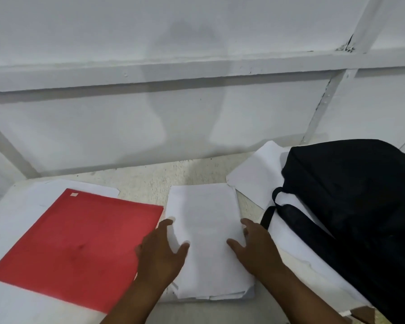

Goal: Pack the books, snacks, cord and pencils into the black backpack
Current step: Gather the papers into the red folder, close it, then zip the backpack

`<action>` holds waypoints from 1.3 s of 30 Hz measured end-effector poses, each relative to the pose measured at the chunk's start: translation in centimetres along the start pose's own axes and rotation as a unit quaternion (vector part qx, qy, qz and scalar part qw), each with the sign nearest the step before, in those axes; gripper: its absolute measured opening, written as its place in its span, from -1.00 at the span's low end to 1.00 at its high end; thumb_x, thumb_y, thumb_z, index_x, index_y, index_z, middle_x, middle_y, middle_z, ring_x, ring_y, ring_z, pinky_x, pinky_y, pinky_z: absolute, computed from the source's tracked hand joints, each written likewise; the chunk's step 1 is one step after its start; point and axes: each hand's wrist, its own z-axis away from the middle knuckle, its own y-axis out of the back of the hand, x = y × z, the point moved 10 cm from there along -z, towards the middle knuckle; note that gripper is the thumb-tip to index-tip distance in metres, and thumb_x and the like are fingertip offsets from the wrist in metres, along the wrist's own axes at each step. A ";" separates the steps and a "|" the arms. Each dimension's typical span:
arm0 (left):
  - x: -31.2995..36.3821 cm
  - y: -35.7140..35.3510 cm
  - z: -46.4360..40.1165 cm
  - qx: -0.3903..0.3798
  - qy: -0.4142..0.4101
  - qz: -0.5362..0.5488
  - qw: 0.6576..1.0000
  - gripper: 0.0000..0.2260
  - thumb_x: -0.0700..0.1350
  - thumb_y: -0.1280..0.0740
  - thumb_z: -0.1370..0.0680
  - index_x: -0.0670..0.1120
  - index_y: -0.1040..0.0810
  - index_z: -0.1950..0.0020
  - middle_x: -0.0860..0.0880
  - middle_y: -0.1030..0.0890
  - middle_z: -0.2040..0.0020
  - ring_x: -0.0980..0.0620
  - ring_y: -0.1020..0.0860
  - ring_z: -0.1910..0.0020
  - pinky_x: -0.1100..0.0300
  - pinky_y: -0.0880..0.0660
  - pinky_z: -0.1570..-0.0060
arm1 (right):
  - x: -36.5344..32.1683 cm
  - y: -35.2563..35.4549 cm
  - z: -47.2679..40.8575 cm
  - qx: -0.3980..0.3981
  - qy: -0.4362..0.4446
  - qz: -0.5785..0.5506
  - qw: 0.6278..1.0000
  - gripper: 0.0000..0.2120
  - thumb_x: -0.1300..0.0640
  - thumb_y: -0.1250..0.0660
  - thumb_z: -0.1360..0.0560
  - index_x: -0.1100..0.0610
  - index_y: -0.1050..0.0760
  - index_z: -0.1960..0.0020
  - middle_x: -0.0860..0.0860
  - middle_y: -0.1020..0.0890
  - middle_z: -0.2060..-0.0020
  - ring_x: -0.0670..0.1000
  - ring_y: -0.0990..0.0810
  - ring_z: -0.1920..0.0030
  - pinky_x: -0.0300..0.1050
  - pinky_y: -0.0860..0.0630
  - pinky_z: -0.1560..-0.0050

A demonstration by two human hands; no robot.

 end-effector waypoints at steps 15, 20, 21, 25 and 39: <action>1.4 2.1 -2.0 0.007 0.111 0.406 0.907 -0.67 -0.31 -0.28 -0.60 -0.02 -0.54 -0.31 0.05 -0.71 -0.09 0.00 -0.66 -0.12 -0.03 -0.56 -0.18 | -4.1 3.0 -3.6 -0.027 0.011 -0.317 0.948 -0.76 0.26 -0.32 -0.56 -0.08 -0.51 -0.07 -0.17 -0.66 0.08 -0.12 -0.64 0.07 -0.23 -0.59 0.09; 6.0 7.4 -2.2 0.072 -0.028 0.416 0.906 -0.64 -0.31 -0.25 -0.63 0.10 -0.45 -0.29 0.07 -0.66 -0.19 0.03 -0.62 -0.20 -0.03 -0.52 -0.24 | -9.0 7.2 -4.3 0.004 0.143 -0.326 0.935 -0.69 0.30 -0.25 -0.60 -0.10 -0.39 -0.15 -0.26 -0.63 0.07 -0.16 -0.65 0.10 -0.20 -0.59 0.08; 7.5 8.7 -1.9 0.093 -0.068 0.393 0.912 -0.65 -0.30 -0.26 -0.63 0.11 -0.44 -0.26 0.14 -0.65 -0.16 0.10 -0.61 -0.18 0.08 -0.51 -0.21 | -10.2 8.0 -4.1 0.018 0.170 -0.316 0.933 -0.68 0.30 -0.24 -0.61 -0.12 -0.35 -0.13 -0.26 -0.62 0.09 -0.16 -0.64 0.14 -0.25 -0.58 0.15; 12.6 12.4 0.2 0.208 -0.218 0.281 0.911 -0.74 -0.27 -0.28 -0.63 -0.05 -0.33 -0.25 0.17 -0.51 0.06 0.36 -0.52 0.00 0.49 -0.43 0.02 | -13.4 10.7 -2.3 0.120 0.267 -0.293 0.911 -0.65 0.33 -0.20 -0.62 -0.12 -0.22 -0.11 -0.16 -0.53 0.18 -0.25 -0.60 0.21 -0.33 -0.53 0.33; 6.6 5.6 -0.2 0.206 -0.155 0.233 0.938 -0.85 -0.31 -0.18 -0.65 -0.09 -0.31 -0.12 0.03 -0.50 0.24 0.18 -0.54 0.31 0.35 -0.42 0.40 | -7.6 4.3 -2.5 0.075 0.176 -0.187 0.964 -0.79 0.29 -0.18 -0.62 0.29 -0.30 -0.24 -0.17 -0.48 0.27 -0.22 -0.58 0.31 -0.47 -0.41 0.34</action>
